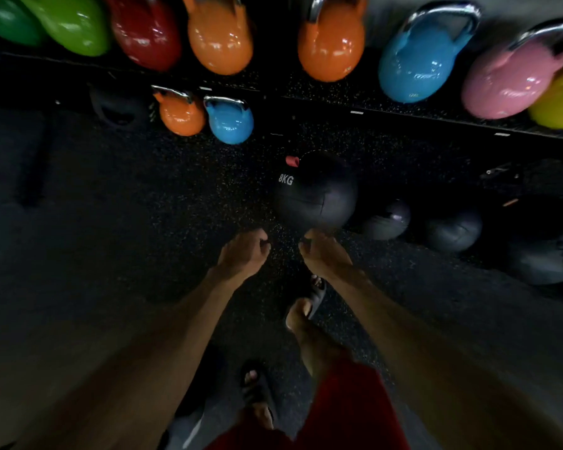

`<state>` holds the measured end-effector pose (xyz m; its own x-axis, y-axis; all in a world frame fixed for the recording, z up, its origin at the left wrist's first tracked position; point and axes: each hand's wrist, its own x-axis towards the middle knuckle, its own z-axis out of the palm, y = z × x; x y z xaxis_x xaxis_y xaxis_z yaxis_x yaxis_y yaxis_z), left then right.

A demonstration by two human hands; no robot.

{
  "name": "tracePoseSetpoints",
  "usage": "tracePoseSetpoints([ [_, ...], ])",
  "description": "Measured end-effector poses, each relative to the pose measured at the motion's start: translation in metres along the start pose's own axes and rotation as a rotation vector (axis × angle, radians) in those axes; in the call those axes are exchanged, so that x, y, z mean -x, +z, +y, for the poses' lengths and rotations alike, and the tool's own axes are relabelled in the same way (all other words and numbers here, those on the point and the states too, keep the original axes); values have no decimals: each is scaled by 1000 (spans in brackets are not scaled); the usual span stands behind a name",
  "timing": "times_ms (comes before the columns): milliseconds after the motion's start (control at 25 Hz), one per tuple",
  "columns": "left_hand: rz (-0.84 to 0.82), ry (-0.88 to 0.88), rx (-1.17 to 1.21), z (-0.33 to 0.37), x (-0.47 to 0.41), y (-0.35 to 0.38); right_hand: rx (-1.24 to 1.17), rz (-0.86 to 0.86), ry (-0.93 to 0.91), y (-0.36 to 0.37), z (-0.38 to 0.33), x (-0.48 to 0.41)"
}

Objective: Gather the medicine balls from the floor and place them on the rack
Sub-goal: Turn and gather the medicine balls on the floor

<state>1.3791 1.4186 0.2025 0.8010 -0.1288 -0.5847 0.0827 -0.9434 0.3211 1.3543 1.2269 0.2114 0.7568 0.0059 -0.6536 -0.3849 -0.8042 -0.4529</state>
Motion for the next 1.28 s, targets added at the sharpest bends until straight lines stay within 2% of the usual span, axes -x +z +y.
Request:
tracePoseSetpoints([
  [240,-73,5,-12,-36,174,-3,52,32,-11,50,-42,165],
  [400,-51,16,-34,-80,277,6,51,45,-50,99,-55,257],
  [680,-12,-82,70,-147,405,70,148,-63,-110,191,-43,358],
  [1040,38,-207,61,-245,581,193,291,-146,-184,338,-7,474],
  [1280,-22,-252,48,-323,636,234,346,-195,-249,432,-24,508],
])
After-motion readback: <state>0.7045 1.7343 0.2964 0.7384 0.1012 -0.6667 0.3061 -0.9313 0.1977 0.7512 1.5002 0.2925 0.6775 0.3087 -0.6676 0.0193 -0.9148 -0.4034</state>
